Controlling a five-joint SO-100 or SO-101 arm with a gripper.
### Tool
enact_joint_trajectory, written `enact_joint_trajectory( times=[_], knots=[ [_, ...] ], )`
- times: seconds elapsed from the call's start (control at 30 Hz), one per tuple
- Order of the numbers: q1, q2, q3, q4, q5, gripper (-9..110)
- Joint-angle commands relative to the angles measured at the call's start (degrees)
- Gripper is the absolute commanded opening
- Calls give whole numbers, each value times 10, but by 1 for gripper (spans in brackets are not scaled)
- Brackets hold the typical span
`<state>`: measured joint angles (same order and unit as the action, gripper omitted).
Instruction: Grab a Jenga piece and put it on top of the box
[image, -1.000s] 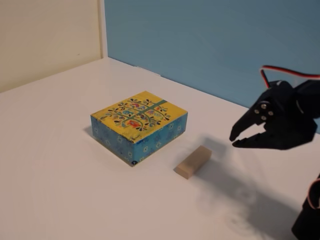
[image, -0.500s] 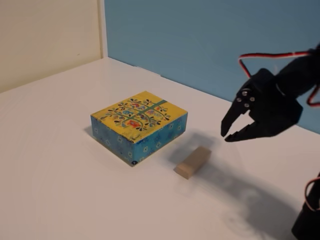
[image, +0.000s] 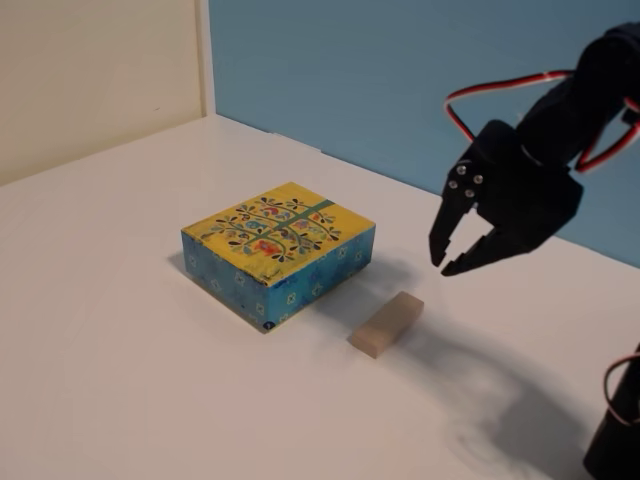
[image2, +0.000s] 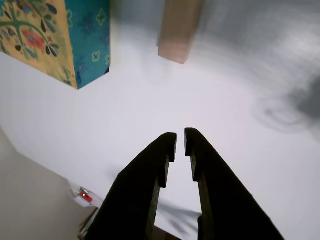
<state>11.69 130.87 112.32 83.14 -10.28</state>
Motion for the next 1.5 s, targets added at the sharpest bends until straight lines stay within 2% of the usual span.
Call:
enact_joint_trajectory(
  times=[0.0,0.67,1.27,1.4,1.47],
  knots=[
    [-3,-7,-33,4,0,0],
    [-40,-134,-73,8,0,0],
    [-81,-170,-46,-10,0,0],
    [-83,-168,-44,-10,-1,2],
    [-83,-167,-43,-9,-5,7]
  ],
)
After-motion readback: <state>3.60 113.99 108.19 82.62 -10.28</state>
